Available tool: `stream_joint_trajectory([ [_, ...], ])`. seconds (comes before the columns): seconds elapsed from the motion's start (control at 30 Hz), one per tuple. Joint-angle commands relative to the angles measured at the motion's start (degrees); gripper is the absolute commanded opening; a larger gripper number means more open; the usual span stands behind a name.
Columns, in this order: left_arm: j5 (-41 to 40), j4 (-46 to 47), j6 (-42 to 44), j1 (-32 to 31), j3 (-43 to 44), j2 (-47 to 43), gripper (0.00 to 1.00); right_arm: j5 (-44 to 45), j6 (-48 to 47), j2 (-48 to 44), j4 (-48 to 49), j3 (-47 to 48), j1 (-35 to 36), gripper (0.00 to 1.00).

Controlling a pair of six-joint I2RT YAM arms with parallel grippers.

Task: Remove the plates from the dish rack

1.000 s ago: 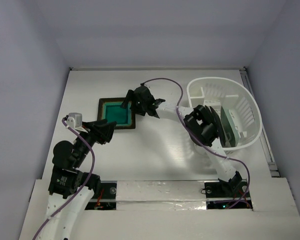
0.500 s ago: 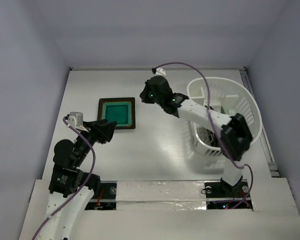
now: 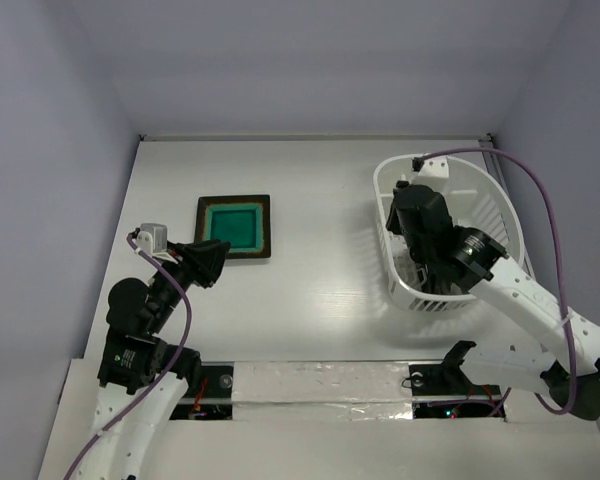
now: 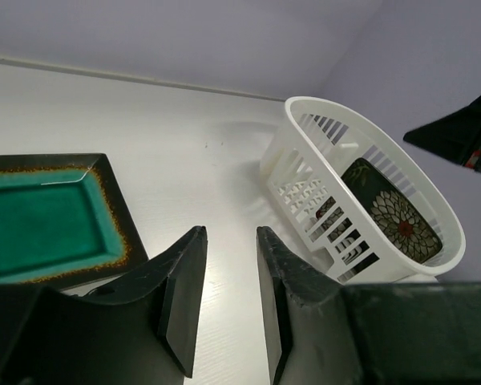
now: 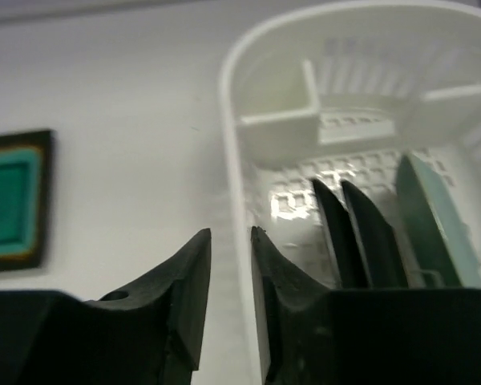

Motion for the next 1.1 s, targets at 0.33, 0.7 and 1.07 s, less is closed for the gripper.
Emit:
stream_joint_trajectory([
  [0.33, 0.76, 2.48, 0.12, 0.35, 0.17, 0.25, 0.33, 10.44, 7.94, 4.08, -24.01, -2.48, -1.11, 0.47],
  [0.7, 1.11, 2.56, 0.03, 0.35, 0.08, -0.1, 0.34, 8.96, 8.12, 4.95, -25.42, -1.78, -1.64, 0.45],
  [1.07, 0.76, 2.39, 0.21, -0.18, 0.17, -1.07, 0.34, 5.88, 8.73, 8.47, -27.88, -0.02, -2.78, 0.45],
])
